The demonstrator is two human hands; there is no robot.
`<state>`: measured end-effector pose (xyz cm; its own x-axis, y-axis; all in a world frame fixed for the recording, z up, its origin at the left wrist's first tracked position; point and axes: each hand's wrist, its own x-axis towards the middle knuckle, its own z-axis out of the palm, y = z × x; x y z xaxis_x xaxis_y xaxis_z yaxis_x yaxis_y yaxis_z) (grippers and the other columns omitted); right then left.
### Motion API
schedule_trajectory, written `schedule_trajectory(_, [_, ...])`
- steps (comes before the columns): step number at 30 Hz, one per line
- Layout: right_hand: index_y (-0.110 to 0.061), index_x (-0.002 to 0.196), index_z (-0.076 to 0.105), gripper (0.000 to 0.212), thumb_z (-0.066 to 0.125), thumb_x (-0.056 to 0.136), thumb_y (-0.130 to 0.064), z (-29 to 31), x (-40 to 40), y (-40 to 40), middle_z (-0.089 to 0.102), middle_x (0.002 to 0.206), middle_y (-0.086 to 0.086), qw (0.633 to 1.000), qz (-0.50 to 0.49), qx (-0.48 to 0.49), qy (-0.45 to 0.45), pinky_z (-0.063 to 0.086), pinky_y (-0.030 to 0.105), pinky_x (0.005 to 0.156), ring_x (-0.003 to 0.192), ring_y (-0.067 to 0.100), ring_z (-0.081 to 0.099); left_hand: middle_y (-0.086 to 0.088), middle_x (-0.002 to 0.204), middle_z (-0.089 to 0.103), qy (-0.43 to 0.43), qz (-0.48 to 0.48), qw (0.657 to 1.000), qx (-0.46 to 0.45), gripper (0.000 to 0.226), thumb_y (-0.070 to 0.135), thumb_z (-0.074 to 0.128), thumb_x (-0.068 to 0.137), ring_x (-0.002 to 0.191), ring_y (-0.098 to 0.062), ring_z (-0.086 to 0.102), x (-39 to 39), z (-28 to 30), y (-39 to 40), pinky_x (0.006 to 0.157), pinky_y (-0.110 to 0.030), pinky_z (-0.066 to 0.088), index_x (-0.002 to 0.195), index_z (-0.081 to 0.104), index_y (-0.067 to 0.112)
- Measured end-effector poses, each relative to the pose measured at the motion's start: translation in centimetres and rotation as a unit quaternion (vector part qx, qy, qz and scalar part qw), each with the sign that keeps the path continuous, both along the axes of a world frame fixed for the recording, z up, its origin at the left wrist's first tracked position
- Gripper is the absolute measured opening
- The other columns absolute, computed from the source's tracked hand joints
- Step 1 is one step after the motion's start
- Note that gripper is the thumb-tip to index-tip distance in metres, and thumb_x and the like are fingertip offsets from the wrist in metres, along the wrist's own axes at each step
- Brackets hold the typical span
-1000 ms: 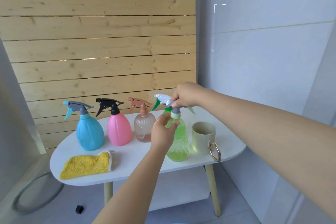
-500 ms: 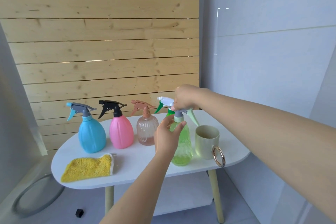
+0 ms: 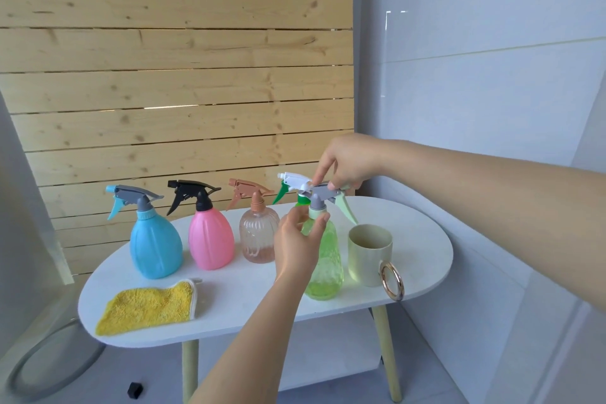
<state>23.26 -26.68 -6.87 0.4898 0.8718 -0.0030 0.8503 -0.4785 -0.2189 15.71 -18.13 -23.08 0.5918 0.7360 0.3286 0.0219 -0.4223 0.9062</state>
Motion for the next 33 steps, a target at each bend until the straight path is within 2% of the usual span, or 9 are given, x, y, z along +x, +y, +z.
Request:
schedule_trajectory(4, [-0.017, 0.112, 0.069, 0.025, 0.062, 0.089, -0.009, -0.1, -0.4, -0.1, 0.060, 0.070, -0.008, 0.999, 0.000, 0.009, 0.043, 0.053, 0.021, 0.071, 0.064, 0.020, 0.067, 0.007, 0.125, 0.051, 0.026, -0.040, 0.999, -0.013, 0.048, 0.042, 0.061, 0.089, 0.121, -0.012, 0.045, -0.3, -0.8, 0.1, 0.095, -0.027, 0.036, 0.130, 0.048, 0.022])
schedule_trajectory(8, [-0.011, 0.123, 0.062, 0.029, 0.055, 0.095, -0.015, 0.6, -1.1, 0.7, 0.067, 0.075, 0.000, 0.997, 0.021, -0.061, 0.033, 0.049, 0.014, 0.073, 0.049, 0.003, 0.062, 0.016, 0.132, 0.042, 0.053, -0.103, 0.993, 0.014, 0.074, 0.030, 0.071, 0.084, 0.125, -0.002, 0.036, -1.6, -2.4, 0.2, 0.096, -0.019, 0.028, 0.146, 0.029, 0.029])
schedule_trajectory(13, [-0.003, 0.140, 0.042, 0.044, 0.048, 0.096, -0.003, 1.3, -1.1, 0.6, 0.059, 0.093, 0.000, 0.984, 0.020, -0.120, 0.130, 0.048, 0.012, 0.072, 0.090, 0.014, 0.061, 0.018, 0.132, 0.039, 0.054, -0.130, 0.990, -0.031, 0.081, 0.026, 0.075, 0.081, 0.132, -0.005, 0.033, -1.9, -2.8, 0.7, 0.097, -0.020, 0.028, 0.146, 0.027, 0.032])
schedule_trajectory(16, [-0.011, 0.138, 0.046, 0.043, 0.052, 0.097, -0.017, 1.4, -1.2, 0.5, 0.067, 0.101, 0.005, 0.988, 0.037, -0.133, 0.066, 0.044, 0.011, 0.072, 0.088, 0.012, 0.061, 0.016, 0.134, 0.041, 0.064, -0.130, 0.989, -0.033, 0.081, 0.029, 0.075, 0.080, 0.132, -0.009, 0.035, -1.9, -2.8, 0.9, 0.099, -0.024, 0.032, 0.146, 0.027, 0.034])
schedule_trajectory(21, [-0.009, 0.103, 0.072, 0.048, 0.055, 0.088, -0.052, 0.3, -1.4, 1.9, 0.069, 0.089, 0.009, 0.993, 0.039, -0.092, -0.069, 0.041, 0.026, 0.067, 0.080, 0.021, 0.060, 0.011, 0.138, 0.043, 0.068, -0.122, 0.990, -0.026, 0.081, 0.029, 0.074, 0.081, 0.134, -0.011, 0.035, -1.9, -2.9, 0.7, 0.095, -0.021, 0.030, 0.147, 0.027, 0.030])
schedule_trajectory(24, [-0.006, 0.070, 0.064, 0.051, 0.058, 0.085, -0.054, 0.0, -1.7, 3.0, 0.059, 0.060, 0.005, 0.997, -0.004, -0.050, -0.065, 0.042, 0.024, 0.058, 0.063, 0.024, 0.064, 0.007, 0.147, 0.038, 0.070, -0.119, 0.990, -0.024, 0.082, 0.031, 0.074, 0.081, 0.138, -0.011, 0.031, -1.9, -3.0, 0.7, 0.097, -0.020, 0.029, 0.147, 0.025, 0.032])
schedule_trajectory(27, [-0.010, 0.061, 0.059, 0.047, 0.057, 0.088, -0.047, -0.7, -1.8, 4.0, 0.058, 0.047, 0.004, 0.991, -0.049, -0.014, -0.124, 0.044, 0.022, 0.055, 0.049, 0.021, 0.059, 0.007, 0.149, 0.037, 0.070, -0.114, 0.991, -0.019, 0.083, 0.032, 0.075, 0.080, 0.138, -0.011, 0.032, -1.9, -3.2, 0.8, 0.100, -0.021, 0.030, 0.147, 0.026, 0.033])
schedule_trajectory(30, [-0.015, 0.104, 0.070, 0.024, 0.056, 0.092, -0.031, -1.5, -1.5, 4.1, 0.067, 0.062, 0.004, 0.992, -0.050, 0.020, -0.118, 0.049, 0.022, 0.057, 0.047, 0.017, 0.057, 0.007, 0.148, 0.038, 0.067, -0.118, 0.991, -0.019, 0.083, 0.031, 0.075, 0.080, 0.138, -0.011, 0.032, -1.9, -3.1, 0.8, 0.098, -0.021, 0.030, 0.147, 0.026, 0.033])
schedule_trajectory(33, [-0.038, 0.134, 0.049, 0.047, 0.059, 0.092, -0.019, -1.5, -0.6, 2.9, 0.057, 0.071, -0.009, 0.997, 0.005, 0.066, -0.026, 0.055, 0.026, 0.066, 0.053, 0.015, 0.060, 0.007, 0.147, 0.040, 0.070, -0.117, 0.991, -0.012, 0.082, 0.031, 0.075, 0.081, 0.137, -0.011, 0.034, -1.9, -2.9, 0.8, 0.095, -0.020, 0.030, 0.147, 0.027, 0.032])
